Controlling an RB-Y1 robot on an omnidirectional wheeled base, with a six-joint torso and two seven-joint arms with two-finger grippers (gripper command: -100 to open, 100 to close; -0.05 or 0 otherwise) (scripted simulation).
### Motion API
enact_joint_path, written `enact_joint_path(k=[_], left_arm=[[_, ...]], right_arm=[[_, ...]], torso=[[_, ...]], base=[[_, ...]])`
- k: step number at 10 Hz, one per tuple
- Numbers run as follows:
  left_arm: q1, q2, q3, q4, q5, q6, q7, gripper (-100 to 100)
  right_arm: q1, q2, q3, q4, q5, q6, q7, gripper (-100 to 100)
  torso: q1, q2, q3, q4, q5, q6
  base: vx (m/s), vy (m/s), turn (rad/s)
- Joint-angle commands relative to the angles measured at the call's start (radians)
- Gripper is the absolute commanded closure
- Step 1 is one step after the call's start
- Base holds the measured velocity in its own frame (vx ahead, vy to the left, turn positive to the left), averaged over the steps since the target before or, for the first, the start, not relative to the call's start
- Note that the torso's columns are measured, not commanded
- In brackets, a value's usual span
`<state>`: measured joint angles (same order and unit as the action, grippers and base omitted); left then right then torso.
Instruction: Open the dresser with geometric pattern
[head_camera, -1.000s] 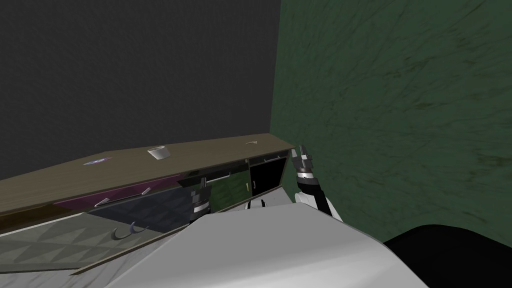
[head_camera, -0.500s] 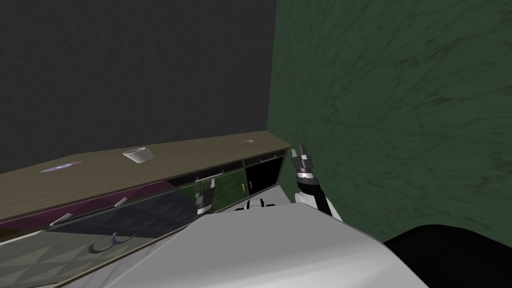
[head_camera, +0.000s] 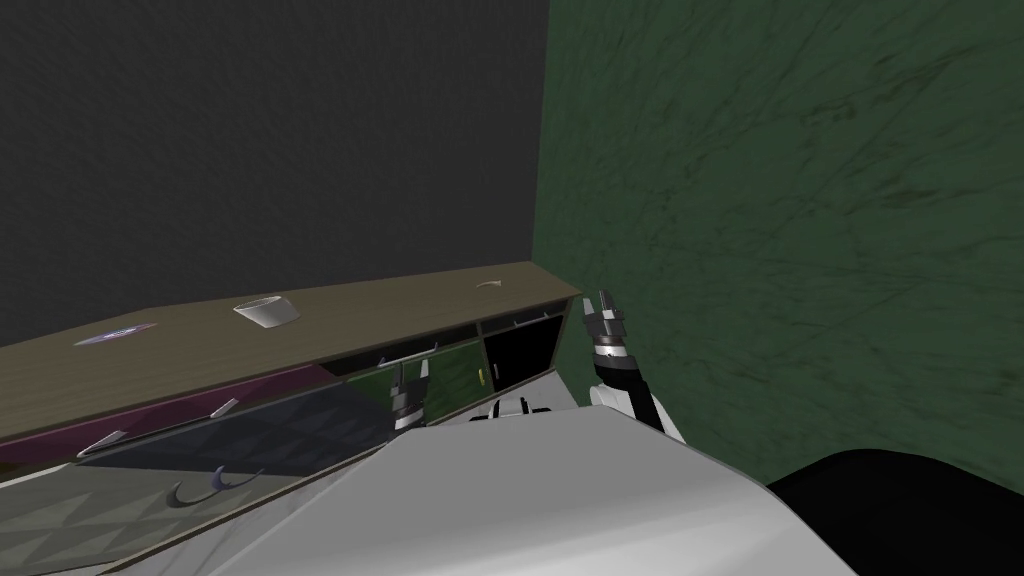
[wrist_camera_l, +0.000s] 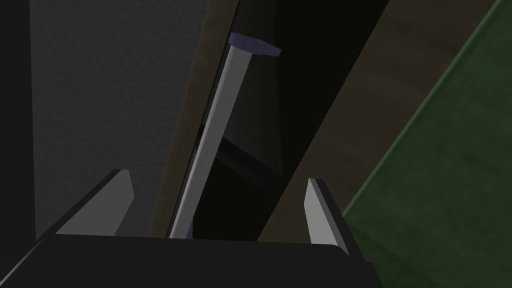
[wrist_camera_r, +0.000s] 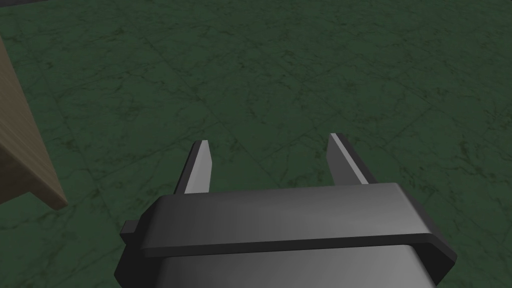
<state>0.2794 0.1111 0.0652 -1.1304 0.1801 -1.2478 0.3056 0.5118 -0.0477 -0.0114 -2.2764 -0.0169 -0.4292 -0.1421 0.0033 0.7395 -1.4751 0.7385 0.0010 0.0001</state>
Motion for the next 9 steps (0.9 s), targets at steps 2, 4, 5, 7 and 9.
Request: enact_joint_path(k=[2,4,5,7,9], left_arm=[[-0.025,0.016,0.011,-0.047,0.006,0.076,-0.001,-100],[-0.045,0.024,0.018,-0.064,0.01,0.113,-0.001,-100],[-0.035,0.02,0.015,-0.064,0.008,0.105,-0.003,-100],[-0.019,0.013,0.009,-0.041,0.005,0.063,0.0,100],[-0.005,0.007,0.005,-0.03,0.003,0.038,0.0,100]], right_arm=[[0.0,0.0,0.0,0.0,0.0,0.0,0.0,0],[0.0,0.0,0.0,0.0,0.0,0.0,0.0,0],[0.0,0.0,0.0,0.0,0.0,0.0,0.0,0],[0.0,0.0,0.0,0.0,0.0,0.0,0.0,0],[0.0,0.0,0.0,0.0,0.0,0.0,0.0,0]], torso=[[-0.003,-0.001,-0.001,0.0,-0.001,0.0],[-0.004,-0.002,-0.001,-0.001,-0.001,0.0],[-0.004,-0.001,-0.001,0.001,-0.002,0.0],[-0.004,0.0,-0.001,0.002,-0.003,-0.001],[-0.002,0.003,0.001,0.003,-0.002,-0.002]], base=[[-0.017,-0.01,0.013],[-0.023,-0.017,0.019],[-0.012,-0.008,0.005],[0.019,0.008,-0.035],[0.023,0.014,-0.003]])
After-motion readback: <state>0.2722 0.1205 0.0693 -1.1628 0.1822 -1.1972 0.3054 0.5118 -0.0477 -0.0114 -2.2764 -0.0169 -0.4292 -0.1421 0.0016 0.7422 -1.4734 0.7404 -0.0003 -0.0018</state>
